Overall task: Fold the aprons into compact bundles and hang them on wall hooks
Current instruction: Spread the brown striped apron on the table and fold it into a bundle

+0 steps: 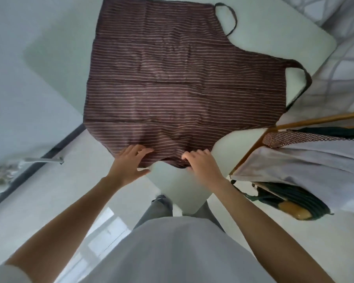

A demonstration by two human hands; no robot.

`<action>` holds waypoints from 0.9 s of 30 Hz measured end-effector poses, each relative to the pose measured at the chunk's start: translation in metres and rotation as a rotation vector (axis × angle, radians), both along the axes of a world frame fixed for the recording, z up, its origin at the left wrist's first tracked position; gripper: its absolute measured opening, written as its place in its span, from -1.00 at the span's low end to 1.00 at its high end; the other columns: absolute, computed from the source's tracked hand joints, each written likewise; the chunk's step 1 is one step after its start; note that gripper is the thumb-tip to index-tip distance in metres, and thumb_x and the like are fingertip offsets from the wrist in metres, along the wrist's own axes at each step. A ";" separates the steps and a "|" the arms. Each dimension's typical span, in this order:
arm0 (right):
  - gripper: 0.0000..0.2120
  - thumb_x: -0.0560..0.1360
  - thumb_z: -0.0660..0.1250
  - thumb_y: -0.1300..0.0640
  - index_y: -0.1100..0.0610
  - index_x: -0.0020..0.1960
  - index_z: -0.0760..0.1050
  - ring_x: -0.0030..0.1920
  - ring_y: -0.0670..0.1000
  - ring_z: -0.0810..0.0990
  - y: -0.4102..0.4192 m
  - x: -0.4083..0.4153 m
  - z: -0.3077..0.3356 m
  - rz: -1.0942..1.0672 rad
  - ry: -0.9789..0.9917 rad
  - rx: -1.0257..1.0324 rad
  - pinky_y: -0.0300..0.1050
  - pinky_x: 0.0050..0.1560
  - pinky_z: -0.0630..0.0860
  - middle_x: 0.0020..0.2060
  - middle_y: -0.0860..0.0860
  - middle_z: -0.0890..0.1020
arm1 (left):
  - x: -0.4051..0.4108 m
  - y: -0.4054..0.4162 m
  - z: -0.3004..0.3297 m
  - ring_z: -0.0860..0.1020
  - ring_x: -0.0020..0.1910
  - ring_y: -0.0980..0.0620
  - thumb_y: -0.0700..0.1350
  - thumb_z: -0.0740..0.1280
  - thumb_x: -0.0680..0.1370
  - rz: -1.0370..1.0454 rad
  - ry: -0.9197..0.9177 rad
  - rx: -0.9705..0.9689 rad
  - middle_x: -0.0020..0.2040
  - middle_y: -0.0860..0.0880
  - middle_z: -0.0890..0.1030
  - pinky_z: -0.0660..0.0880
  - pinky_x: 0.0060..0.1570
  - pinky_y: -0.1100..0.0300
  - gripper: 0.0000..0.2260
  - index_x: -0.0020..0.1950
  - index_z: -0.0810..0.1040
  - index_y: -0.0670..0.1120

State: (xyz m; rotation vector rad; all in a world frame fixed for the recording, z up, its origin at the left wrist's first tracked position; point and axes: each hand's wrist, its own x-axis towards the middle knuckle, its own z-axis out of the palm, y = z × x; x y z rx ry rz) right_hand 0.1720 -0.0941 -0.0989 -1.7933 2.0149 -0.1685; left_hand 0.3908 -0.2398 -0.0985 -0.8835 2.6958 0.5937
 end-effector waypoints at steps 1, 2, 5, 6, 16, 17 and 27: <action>-0.78 0.46 0.40 0.20 0.07 0.10 0.51 -0.04 0.08 0.56 0.003 -0.002 0.002 -0.031 0.000 -0.028 -0.04 0.05 0.40 -0.08 0.01 0.63 | 0.003 -0.003 -0.002 0.53 0.11 -0.11 0.01 0.48 0.40 -0.012 0.058 -0.022 0.14 -0.05 0.57 0.52 0.08 -0.08 -0.59 0.21 0.53 -0.03; -0.79 0.42 0.44 0.22 0.08 0.03 0.55 -0.08 0.08 0.56 0.008 0.001 0.005 -0.070 0.002 -0.077 -0.04 0.03 0.41 -0.13 0.01 0.64 | 0.010 -0.005 -0.003 0.56 0.03 -0.10 -0.06 0.49 0.40 -0.018 0.107 -0.038 0.06 -0.06 0.60 0.57 -0.01 -0.06 -0.67 0.13 0.58 -0.06; -0.83 0.34 0.47 0.33 0.14 -0.11 0.57 -0.10 0.12 0.54 0.022 0.001 0.017 -0.267 -0.018 -0.198 -0.10 -0.03 0.37 -0.18 0.05 0.62 | 0.022 -0.014 -0.002 0.60 -0.07 -0.09 -0.21 0.47 0.40 0.029 0.186 -0.083 -0.05 -0.05 0.64 0.59 -0.13 0.00 -0.81 0.00 0.64 -0.09; -0.83 0.34 0.47 0.35 0.17 -0.14 0.57 -0.10 0.13 0.53 0.026 0.002 0.023 -0.318 -0.018 -0.220 -0.13 -0.05 0.35 -0.18 0.07 0.62 | 0.027 -0.016 0.000 0.60 -0.07 -0.09 -0.22 0.46 0.40 0.056 0.204 -0.092 -0.06 -0.05 0.64 0.58 -0.16 0.02 -0.82 -0.01 0.64 -0.09; -0.63 0.55 0.18 -0.03 0.20 -0.13 0.63 -0.04 0.06 0.54 0.053 0.029 0.037 -0.483 0.073 0.030 -0.10 -0.07 0.41 -0.01 0.07 0.61 | 0.066 -0.017 0.010 0.55 -0.17 0.06 -0.09 0.40 0.49 0.142 0.250 0.065 -0.07 0.00 0.65 0.56 -0.16 0.16 -0.92 -0.04 0.63 -0.04; -0.62 0.54 0.23 -0.09 0.20 -0.12 0.62 -0.08 0.04 0.54 0.051 0.034 0.035 -0.534 0.070 0.055 -0.13 -0.10 0.42 -0.05 0.05 0.60 | 0.067 -0.015 0.011 0.53 -0.21 0.09 -0.08 0.41 0.49 0.145 0.266 0.079 -0.10 0.01 0.65 0.53 -0.19 0.22 -0.92 -0.06 0.64 -0.05; -0.72 0.44 0.39 0.31 0.22 0.15 0.56 -0.08 0.09 0.59 0.031 0.052 0.016 -0.600 -0.064 -0.040 -0.15 0.07 0.49 0.08 0.14 0.53 | 0.076 -0.012 0.023 0.56 -0.15 0.07 -0.14 0.37 0.51 0.268 0.266 0.134 -0.07 0.03 0.63 0.52 -0.13 0.23 -0.93 -0.02 0.59 -0.05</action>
